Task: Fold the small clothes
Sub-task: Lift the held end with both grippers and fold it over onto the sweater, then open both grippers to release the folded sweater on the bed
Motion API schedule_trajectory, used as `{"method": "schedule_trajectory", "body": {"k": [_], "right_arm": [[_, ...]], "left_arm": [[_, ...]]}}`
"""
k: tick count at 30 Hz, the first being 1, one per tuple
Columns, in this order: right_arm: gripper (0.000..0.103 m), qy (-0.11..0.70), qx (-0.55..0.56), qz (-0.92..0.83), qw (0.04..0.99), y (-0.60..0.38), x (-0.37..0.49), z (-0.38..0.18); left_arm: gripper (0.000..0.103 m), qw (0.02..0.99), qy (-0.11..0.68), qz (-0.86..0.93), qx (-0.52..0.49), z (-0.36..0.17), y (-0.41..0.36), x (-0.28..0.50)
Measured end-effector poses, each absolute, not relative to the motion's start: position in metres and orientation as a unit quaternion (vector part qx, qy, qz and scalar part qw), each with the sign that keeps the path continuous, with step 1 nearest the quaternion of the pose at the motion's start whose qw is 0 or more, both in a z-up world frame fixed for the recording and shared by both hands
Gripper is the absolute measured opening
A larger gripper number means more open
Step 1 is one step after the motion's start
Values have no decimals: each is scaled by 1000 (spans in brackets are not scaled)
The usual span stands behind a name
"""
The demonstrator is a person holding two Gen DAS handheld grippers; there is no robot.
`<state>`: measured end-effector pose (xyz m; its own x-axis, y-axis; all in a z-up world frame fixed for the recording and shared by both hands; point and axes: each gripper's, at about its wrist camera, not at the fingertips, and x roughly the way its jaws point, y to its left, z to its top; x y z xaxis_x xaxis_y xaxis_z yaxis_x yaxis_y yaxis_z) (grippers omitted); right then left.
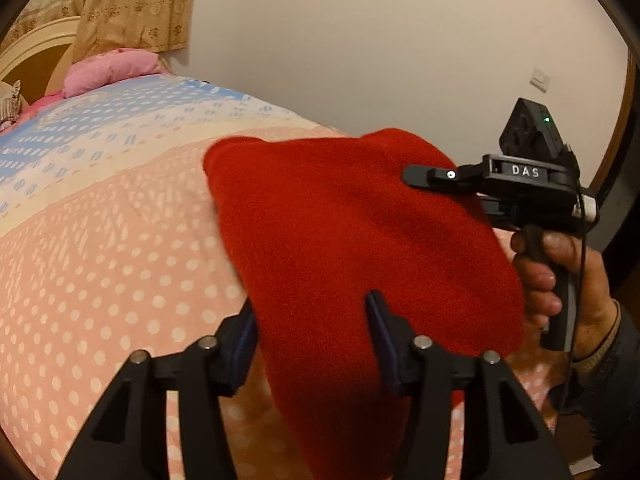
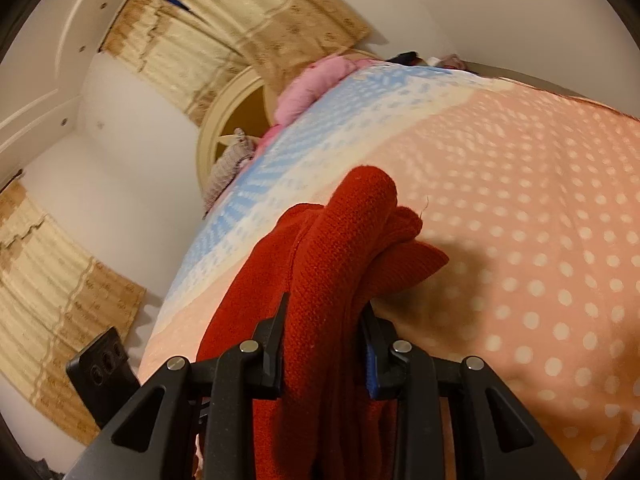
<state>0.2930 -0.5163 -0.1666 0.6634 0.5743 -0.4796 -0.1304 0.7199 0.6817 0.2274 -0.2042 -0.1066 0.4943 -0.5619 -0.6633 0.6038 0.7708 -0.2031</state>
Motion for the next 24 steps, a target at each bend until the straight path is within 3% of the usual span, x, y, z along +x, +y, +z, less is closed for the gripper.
{"method": "schedule_trajectory", "body": {"k": [10,14,18,21,22,24], "right_arm": [[30,385,318,166,850,-524,298,-197],[36,391,321,156,848,-525,298,-202],[38,369,288,114,876,-519,272,-171],[50,333,251,106,903,-507,246,-136],[58,319,237,108,911,-502,236,-125],[61,293,204,111,928,-487,214,-102]], "left_arm": [[83,874,373,-312,15,-117,-197,221],[83,873,378,-307,0,-116,-190,221],[83,885,358,-297,2,-99,-177,204],[83,895,337,-291,0,-83,-166,192],[87,899,329,-289,-4,-76,-162,186],[95,908,310,-283,-10,-64,-155,176]]}}
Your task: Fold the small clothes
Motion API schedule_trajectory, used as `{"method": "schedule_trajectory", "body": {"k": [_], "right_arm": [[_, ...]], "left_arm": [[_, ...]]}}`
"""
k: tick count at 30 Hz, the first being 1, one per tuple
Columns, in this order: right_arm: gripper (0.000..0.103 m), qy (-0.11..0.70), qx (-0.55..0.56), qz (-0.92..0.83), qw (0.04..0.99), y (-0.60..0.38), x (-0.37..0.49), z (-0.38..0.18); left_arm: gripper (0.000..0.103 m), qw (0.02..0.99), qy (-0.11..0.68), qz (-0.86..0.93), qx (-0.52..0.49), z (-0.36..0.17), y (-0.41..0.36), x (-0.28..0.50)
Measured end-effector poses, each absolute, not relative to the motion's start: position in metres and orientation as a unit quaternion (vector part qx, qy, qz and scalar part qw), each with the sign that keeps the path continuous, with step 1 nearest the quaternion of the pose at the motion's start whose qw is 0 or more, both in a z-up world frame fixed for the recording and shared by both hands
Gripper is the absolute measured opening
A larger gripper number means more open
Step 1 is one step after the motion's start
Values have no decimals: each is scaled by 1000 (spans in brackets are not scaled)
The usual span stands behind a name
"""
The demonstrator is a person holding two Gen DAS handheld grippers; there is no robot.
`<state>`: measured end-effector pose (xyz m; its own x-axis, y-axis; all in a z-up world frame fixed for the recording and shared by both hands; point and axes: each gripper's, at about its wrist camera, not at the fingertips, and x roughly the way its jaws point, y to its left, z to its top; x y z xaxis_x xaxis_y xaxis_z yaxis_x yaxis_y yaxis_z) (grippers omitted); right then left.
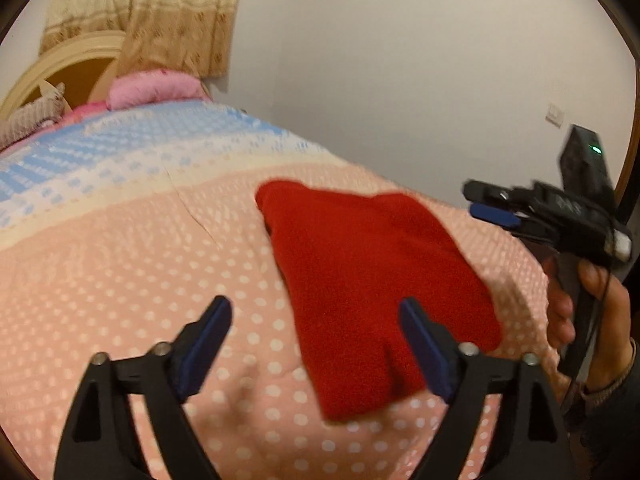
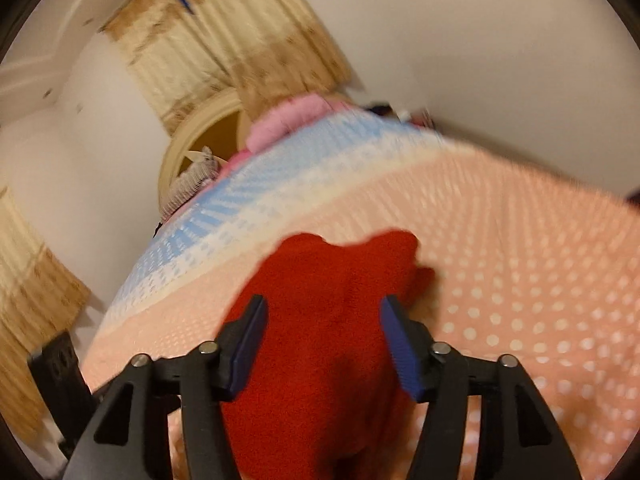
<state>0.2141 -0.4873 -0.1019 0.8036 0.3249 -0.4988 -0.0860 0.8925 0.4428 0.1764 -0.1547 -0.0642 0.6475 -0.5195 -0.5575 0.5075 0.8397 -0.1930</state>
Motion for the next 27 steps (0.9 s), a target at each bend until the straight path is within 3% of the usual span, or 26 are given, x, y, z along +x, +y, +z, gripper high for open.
{"method": "schedule_trajectory", "body": {"k": [12,27], "right_arm": [[67,231,40,73,969,-439,135,-56],[68,235,40,80,968,-437,128,-63]], "left_arm": [[103,927,240,-288,-31,-25,-135,148],[103,930,236,-278,-35,-25,-136,147]]}}
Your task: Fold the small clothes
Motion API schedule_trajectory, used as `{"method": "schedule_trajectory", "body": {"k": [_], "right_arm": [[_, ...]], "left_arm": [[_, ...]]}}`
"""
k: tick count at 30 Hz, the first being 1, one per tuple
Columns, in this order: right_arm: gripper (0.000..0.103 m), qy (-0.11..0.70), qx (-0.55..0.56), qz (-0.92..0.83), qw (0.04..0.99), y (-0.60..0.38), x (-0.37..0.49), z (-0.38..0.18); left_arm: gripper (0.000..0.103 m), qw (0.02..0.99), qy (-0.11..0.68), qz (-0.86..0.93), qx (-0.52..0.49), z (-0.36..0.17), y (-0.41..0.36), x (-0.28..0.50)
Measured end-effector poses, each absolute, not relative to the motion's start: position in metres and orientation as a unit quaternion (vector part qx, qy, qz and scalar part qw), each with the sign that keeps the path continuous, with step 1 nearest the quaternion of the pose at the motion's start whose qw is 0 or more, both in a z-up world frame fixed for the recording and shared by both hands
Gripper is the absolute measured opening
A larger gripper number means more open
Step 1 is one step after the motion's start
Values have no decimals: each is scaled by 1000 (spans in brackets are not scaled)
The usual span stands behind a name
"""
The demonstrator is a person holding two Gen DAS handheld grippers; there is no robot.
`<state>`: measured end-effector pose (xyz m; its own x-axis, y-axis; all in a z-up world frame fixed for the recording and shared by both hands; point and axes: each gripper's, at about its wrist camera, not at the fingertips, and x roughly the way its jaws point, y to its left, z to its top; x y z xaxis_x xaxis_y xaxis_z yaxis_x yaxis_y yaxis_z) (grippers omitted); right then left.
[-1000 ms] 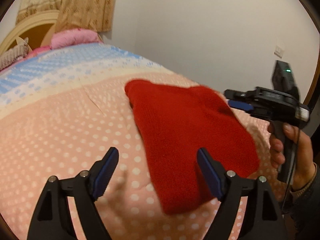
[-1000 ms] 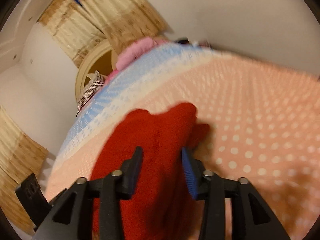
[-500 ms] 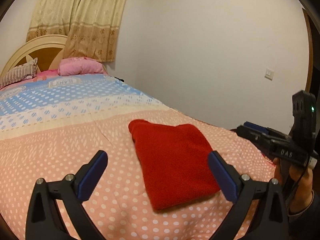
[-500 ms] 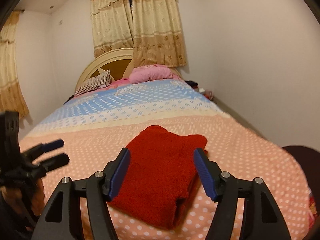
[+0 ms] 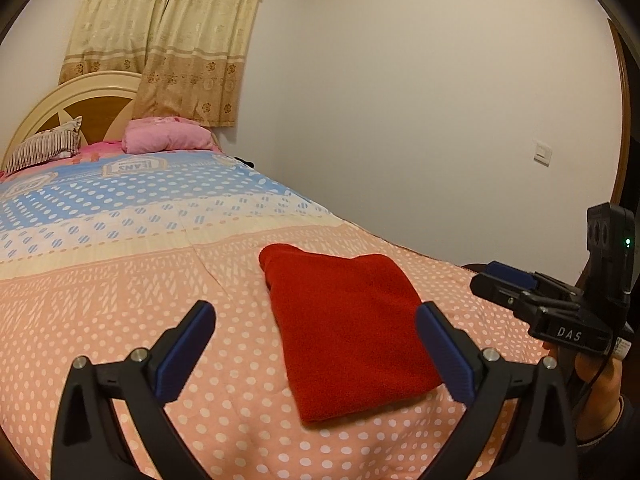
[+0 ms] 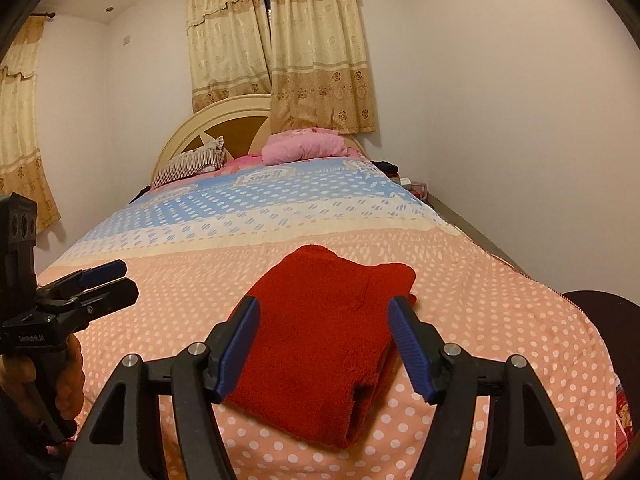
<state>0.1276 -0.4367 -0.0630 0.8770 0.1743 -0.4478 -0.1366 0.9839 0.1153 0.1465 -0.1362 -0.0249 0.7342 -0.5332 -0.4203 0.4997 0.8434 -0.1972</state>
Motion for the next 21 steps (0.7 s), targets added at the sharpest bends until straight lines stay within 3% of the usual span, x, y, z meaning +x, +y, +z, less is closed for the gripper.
{"method": "schedule_trajectory", "body": {"k": [21], "right_arm": [[68,231,50,80,968,-437,126,-63]], "left_arm": [[103,931,231,-283,-28,-24,-138,142]]}}
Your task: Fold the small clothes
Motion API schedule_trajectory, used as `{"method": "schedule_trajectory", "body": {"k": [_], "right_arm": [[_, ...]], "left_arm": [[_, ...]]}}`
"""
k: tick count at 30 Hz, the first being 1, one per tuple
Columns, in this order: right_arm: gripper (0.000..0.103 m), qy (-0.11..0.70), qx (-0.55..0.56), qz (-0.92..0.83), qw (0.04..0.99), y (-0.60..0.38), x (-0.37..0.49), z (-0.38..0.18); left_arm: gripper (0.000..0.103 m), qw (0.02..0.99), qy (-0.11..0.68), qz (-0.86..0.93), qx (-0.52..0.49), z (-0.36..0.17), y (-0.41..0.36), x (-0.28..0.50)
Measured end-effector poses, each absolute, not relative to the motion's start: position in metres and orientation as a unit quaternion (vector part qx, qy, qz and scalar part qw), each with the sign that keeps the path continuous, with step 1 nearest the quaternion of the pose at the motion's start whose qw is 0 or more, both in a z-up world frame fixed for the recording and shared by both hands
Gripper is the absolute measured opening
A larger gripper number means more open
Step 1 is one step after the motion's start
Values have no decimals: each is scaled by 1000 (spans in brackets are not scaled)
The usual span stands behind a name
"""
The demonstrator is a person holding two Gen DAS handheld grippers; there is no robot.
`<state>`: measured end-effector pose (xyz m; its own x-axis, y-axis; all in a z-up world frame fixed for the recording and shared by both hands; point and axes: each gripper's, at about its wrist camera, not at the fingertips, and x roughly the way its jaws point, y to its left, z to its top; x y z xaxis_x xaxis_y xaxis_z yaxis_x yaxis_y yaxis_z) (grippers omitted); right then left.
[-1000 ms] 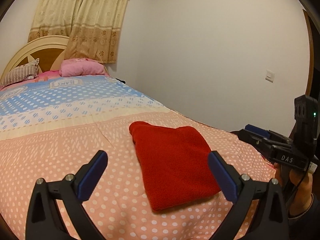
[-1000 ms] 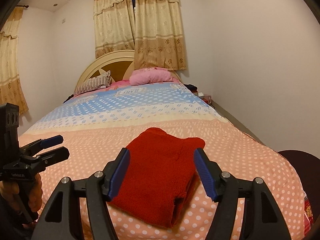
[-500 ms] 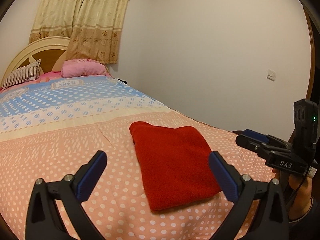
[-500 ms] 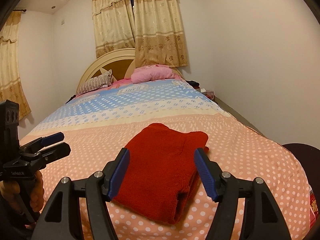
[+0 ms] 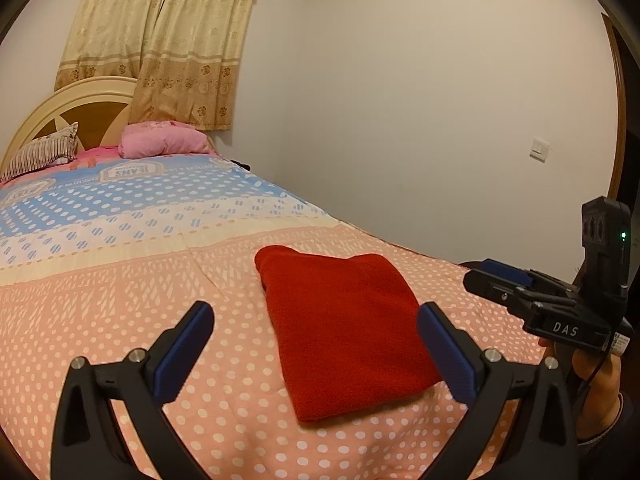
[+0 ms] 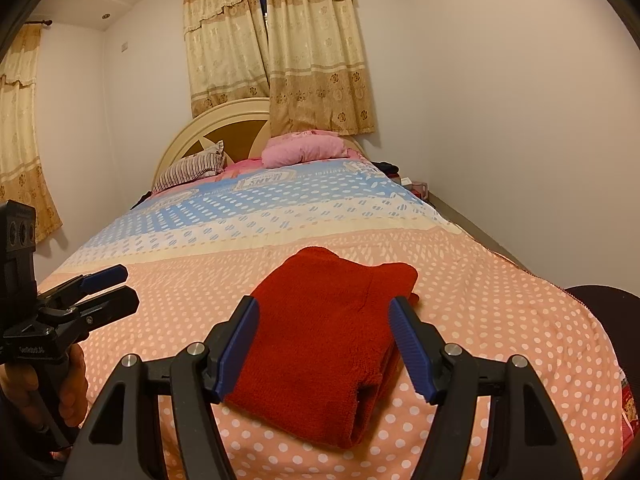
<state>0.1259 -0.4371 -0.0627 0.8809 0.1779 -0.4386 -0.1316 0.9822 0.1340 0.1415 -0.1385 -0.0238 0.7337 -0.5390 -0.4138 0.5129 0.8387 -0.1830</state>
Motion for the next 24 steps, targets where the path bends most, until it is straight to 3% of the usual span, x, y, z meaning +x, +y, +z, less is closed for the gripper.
{"method": "schedule_trajectory", "body": {"k": [24], "right_arm": [[69,213,56,72,973,-440,119,-60]], "left_arm": [[103,937,224,-267,-14,-19,-143,140]]}}
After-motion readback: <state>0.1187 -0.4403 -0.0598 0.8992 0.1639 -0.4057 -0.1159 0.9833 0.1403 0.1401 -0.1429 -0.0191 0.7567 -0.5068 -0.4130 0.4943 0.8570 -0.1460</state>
